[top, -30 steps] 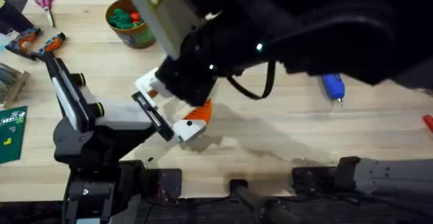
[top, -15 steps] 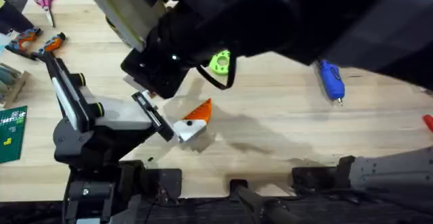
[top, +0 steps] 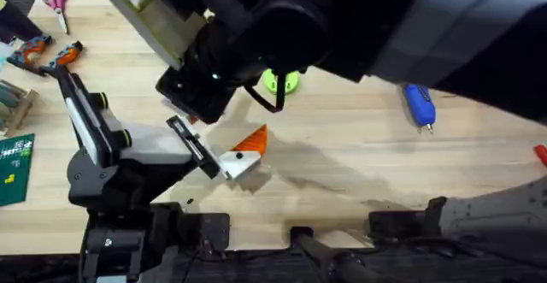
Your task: Pick up the gripper from the table and insert it into the empty holder that is missing its gripper. Then pick up a screw, insert it into the mounting hole, and use the screwdriver to tighten it. Finally, clean up the table by picking up the vegetable and placing it into the bucket.
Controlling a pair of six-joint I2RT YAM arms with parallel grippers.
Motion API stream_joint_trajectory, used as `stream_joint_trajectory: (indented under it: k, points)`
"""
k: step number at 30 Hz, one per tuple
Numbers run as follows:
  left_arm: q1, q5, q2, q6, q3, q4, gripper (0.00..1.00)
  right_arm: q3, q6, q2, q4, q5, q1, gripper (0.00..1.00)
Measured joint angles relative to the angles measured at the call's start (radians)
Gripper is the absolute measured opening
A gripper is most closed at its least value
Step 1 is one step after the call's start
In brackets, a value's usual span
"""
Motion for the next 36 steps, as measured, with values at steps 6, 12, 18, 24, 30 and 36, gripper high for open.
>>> stream_joint_trajectory:
  k: [6,12,18,24,30,36]
  points:
    - [0.0,0.0,0.0,0.0,0.0,0.0,0.986,0.0,-0.003,0.0,0.0,0.017,-0.016,0.007]
    - [0.0,0.0,0.0,0.0,0.0,0.0,0.986,0.0,-0.003,0.0,0.013,0.016,-0.032,0.007]
    - [0.0,0.0,0.0,0.0,0.0,0.0,0.986,0.0,-0.003,0.0,0.019,-0.004,-0.031,0.007]
    - [0.0,0.0,0.0,0.0,0.0,0.0,0.986,0.001,-0.003,0.012,0.016,-0.007,-0.032,0.007]
    - [0.0,0.0,0.0,0.0,0.0,0.0,0.986,0.001,-0.003,0.045,0.016,-0.007,-0.031,0.007]
    - [0.0,0.0,0.0,0.0,0.0,0.0,0.986,0.002,-0.003,0.05,0.016,-0.007,-0.031,0.007]
